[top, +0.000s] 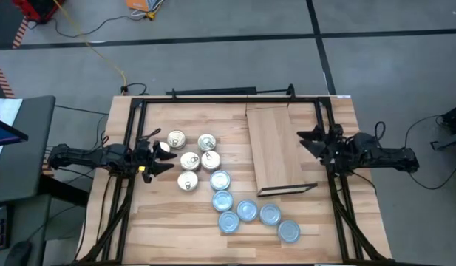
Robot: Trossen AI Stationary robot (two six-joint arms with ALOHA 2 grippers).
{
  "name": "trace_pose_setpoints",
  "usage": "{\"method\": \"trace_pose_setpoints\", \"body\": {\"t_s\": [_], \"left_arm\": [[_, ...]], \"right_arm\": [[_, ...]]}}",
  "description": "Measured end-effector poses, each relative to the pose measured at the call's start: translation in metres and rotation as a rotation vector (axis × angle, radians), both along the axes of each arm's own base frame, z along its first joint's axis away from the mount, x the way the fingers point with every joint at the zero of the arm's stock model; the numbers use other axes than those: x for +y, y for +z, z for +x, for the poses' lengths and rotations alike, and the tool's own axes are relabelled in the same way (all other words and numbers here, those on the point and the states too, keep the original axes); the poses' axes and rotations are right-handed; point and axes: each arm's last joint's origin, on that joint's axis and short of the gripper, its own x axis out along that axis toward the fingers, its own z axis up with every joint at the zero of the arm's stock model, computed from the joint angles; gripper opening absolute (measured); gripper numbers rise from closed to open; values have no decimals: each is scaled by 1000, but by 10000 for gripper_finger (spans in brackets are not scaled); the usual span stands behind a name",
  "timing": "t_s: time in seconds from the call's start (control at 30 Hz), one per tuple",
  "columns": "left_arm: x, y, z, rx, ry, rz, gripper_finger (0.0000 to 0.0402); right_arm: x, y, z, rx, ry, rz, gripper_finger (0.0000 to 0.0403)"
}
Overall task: Stack canned seafood by type on shelf
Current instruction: Put the blue-pink tuna can on the shelf
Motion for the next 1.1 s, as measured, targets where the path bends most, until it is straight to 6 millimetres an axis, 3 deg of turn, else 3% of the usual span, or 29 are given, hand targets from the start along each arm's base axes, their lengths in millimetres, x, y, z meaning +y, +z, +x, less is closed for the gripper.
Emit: {"method": "trace_pose_setpoints", "body": {"t_s": [0.17, 0.3, 0.47, 0.57, 0.67, 0.77, 0.93, 1.1], "left_arm": [[-1, 1, 0, -10, -43, -61, 233], [-1, 6, -2, -8, -48, 14, 233], [1, 36, -10, -104, 2, 187, 233], [1, 43, -12, -116, 25, 233, 233], [3, 47, -14, -98, 76, 230, 233], [5, 44, -13, 37, 129, 245, 233], [6, 43, -10, 191, 170, 231, 233], [5, 41, -6, 228, 153, 218, 233]], "right_arm": [[0, 3, -1, -34, -1, 13, 286], [-1, 7, -2, -68, -24, -33, 286], [0, 10, -2, -97, -2, -70, 286], [0, 9, 6, -30, 0, -61, 286], [0, 14, 22, 67, 5, -61, 286], [0, 26, 43, 165, 5, -67, 286], [-4, 45, 87, 331, -10, -93, 286], [-9, 47, 135, 511, -1, -86, 286]]}}
